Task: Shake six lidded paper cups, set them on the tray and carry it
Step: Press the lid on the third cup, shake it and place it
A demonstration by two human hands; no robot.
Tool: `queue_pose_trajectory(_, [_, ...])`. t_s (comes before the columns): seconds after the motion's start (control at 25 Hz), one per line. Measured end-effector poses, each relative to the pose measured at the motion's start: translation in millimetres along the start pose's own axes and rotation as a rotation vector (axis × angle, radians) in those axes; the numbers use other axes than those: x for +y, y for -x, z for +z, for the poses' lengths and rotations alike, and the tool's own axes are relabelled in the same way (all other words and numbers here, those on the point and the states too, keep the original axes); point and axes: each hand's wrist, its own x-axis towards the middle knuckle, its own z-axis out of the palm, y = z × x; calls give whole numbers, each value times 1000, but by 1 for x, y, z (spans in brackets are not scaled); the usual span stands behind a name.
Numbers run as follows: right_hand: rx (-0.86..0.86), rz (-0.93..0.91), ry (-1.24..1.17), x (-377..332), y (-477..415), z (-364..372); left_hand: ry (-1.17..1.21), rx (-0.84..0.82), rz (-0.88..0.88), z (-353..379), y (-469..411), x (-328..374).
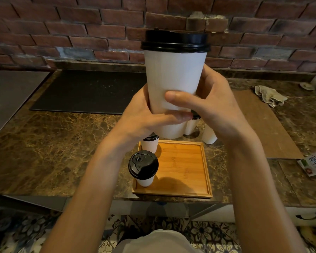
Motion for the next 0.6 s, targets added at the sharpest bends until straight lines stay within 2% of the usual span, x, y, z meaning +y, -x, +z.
queue_pose_trajectory(0.4, [186, 35, 65, -4, 0, 15, -99, 230, 63, 14, -4, -3])
queue_pose_trajectory(0.6, [280, 42, 127, 1, -1, 24, -128, 248, 66, 15, -8, -6])
